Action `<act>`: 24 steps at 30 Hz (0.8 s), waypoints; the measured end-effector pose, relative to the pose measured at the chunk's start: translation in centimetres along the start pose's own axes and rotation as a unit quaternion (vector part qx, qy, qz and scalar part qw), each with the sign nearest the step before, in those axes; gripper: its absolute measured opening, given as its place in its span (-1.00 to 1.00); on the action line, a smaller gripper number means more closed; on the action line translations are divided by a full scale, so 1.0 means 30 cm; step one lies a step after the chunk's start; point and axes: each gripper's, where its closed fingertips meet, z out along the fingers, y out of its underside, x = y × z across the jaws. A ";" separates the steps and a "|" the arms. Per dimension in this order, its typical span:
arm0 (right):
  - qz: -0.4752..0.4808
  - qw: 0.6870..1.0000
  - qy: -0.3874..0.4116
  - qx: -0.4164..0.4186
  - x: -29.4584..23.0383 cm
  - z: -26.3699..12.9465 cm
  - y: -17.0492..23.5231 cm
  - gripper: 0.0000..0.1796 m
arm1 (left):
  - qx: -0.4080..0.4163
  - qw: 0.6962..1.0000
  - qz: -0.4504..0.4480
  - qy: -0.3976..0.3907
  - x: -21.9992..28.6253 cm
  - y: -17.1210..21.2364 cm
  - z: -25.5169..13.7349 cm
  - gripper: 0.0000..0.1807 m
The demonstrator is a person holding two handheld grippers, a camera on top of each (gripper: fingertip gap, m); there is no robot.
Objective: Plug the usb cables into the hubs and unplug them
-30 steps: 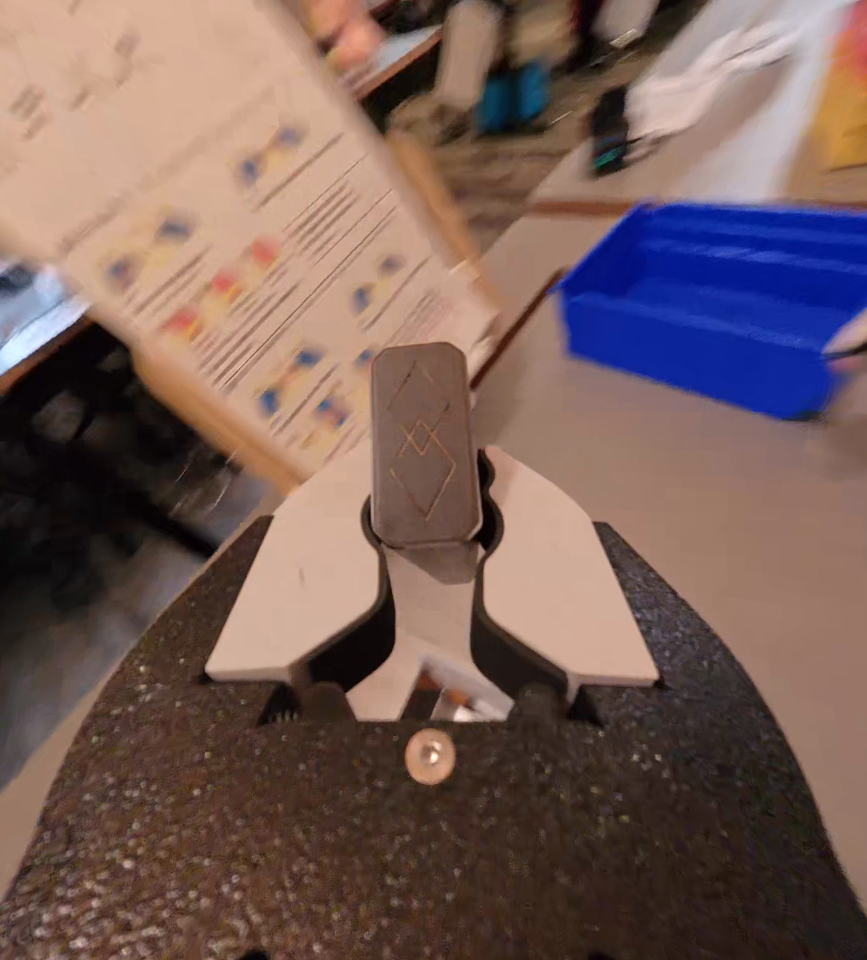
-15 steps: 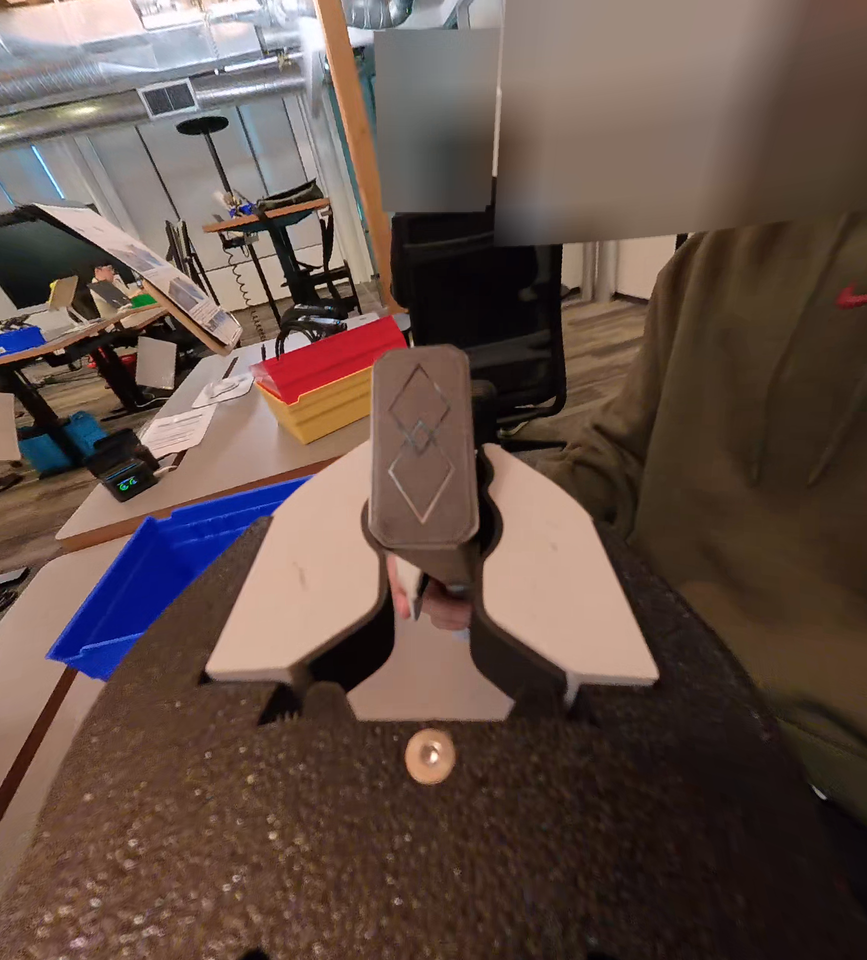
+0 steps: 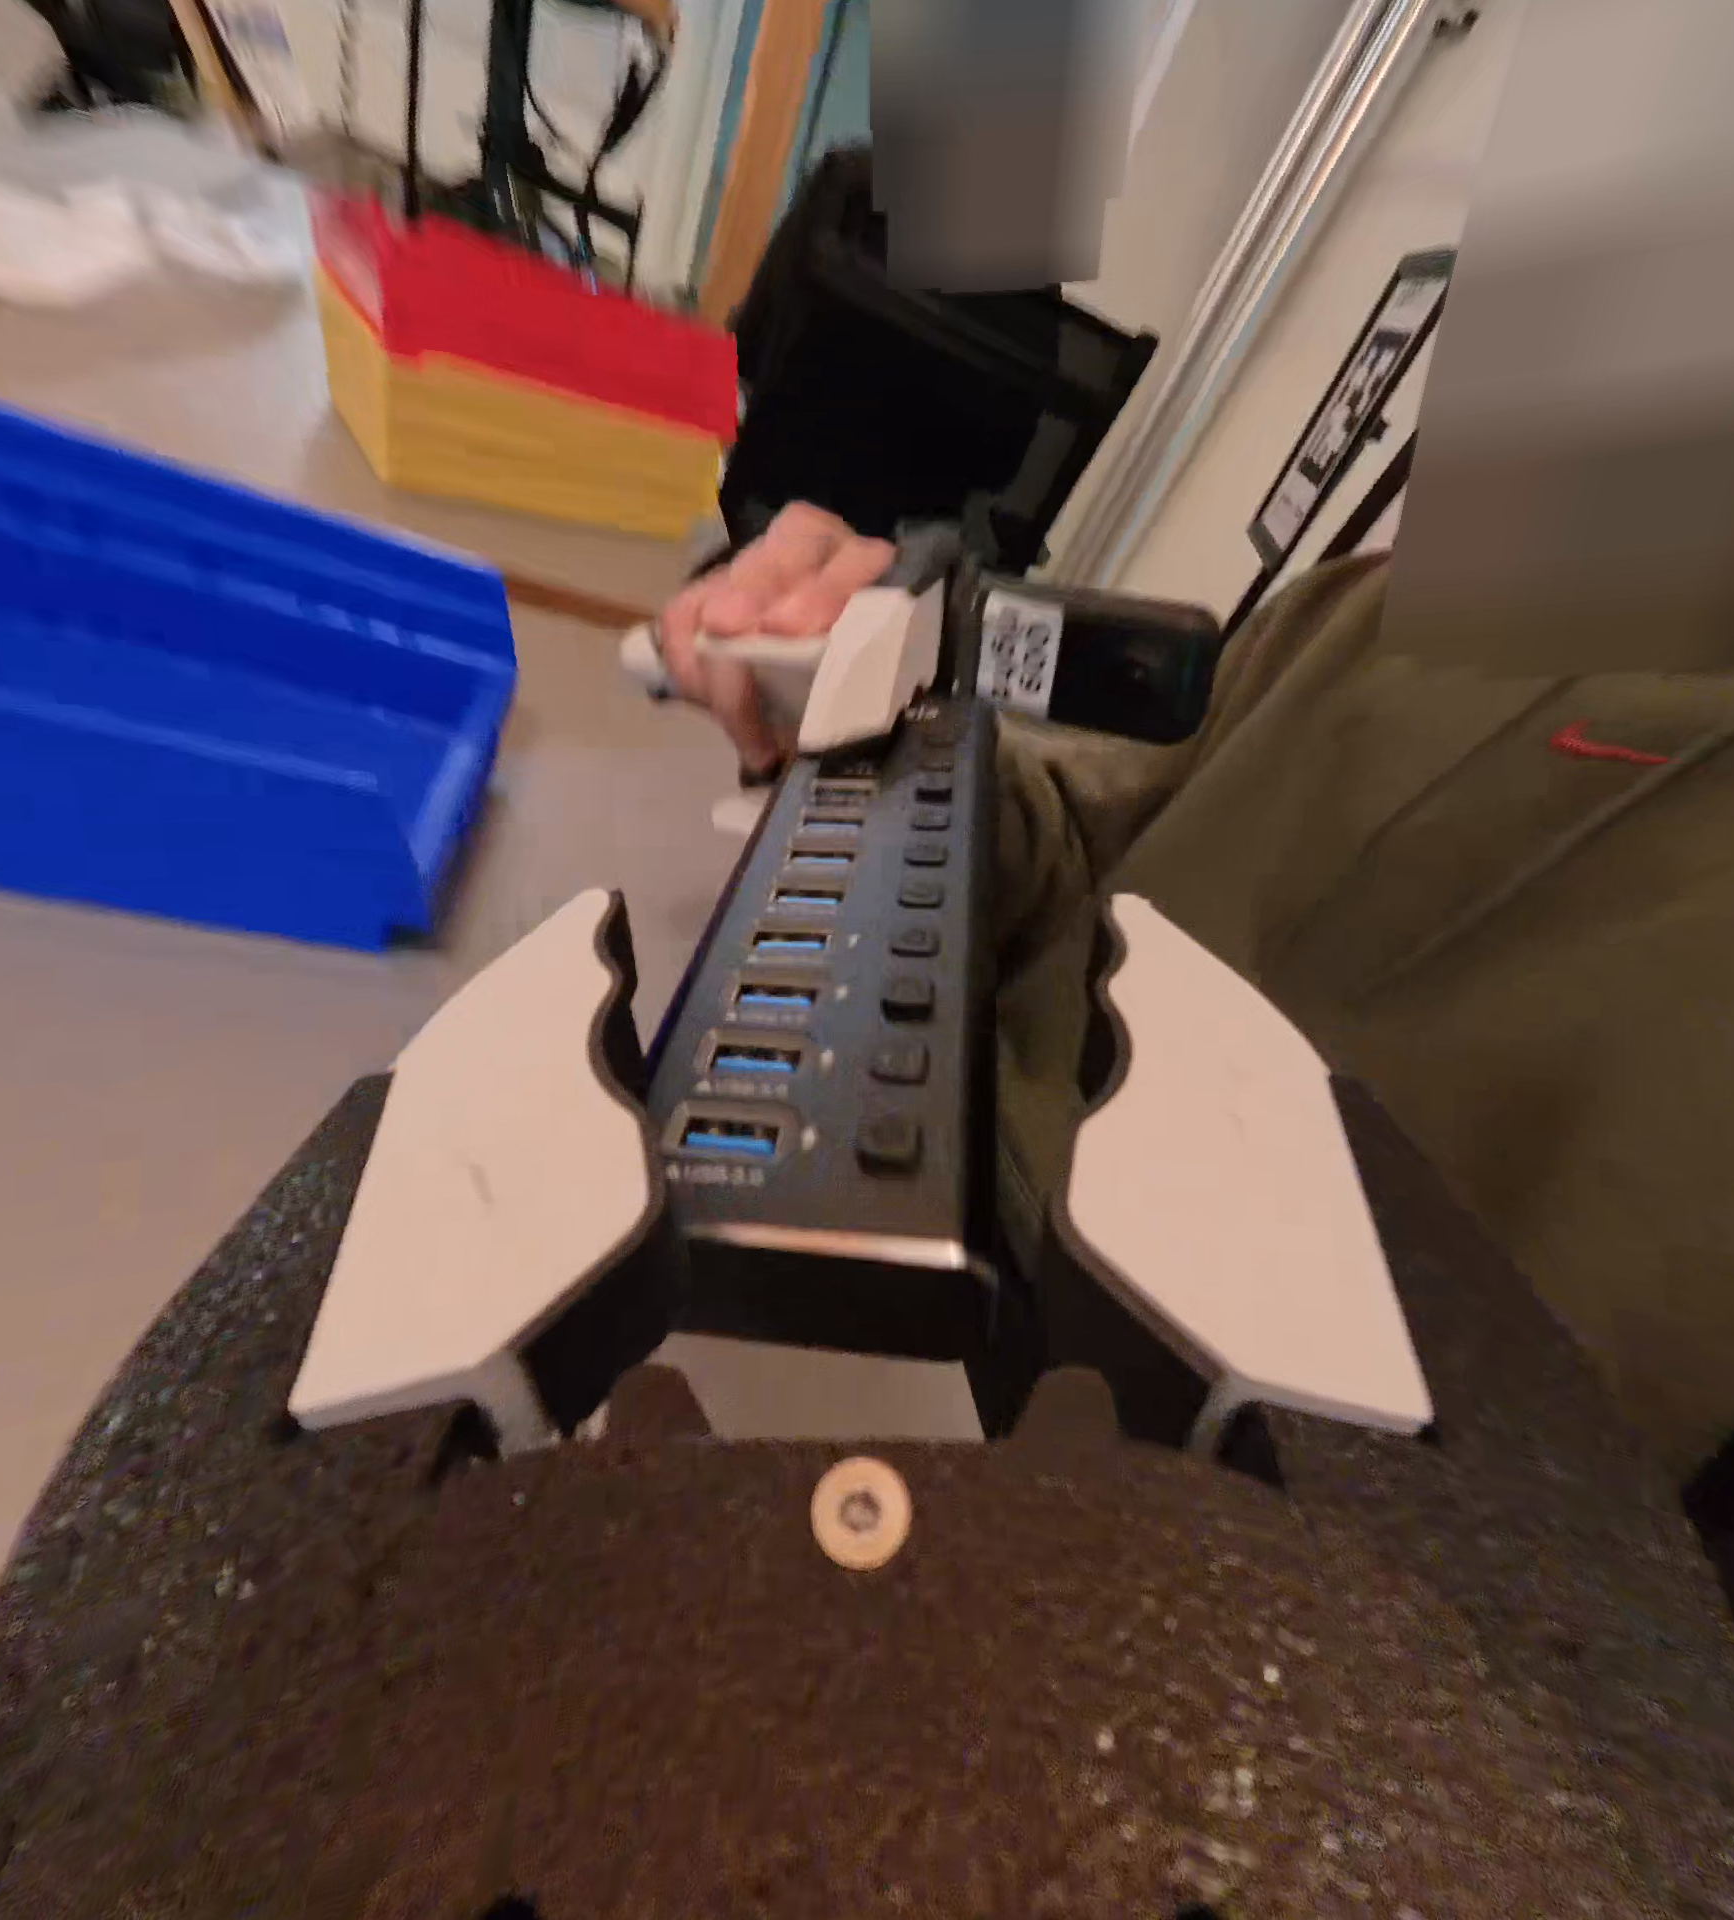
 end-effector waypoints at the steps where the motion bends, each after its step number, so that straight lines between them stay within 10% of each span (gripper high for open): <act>1: -0.026 1.000 -0.011 -0.011 -0.017 0.006 -0.002 -0.66 | -0.019 1.000 -0.017 0.003 -0.011 0.034 0.007 -0.12; 16: 0.004 0.993 -0.116 -0.017 -0.124 0.012 0.019 -0.55 | -0.357 0.929 0.095 -0.022 -0.061 0.396 -0.013 -0.21; 24: 0.416 0.906 -0.044 0.063 -0.005 0.037 0.110 -0.19 | -0.068 0.984 0.148 -0.072 -0.120 0.279 0.070 -0.22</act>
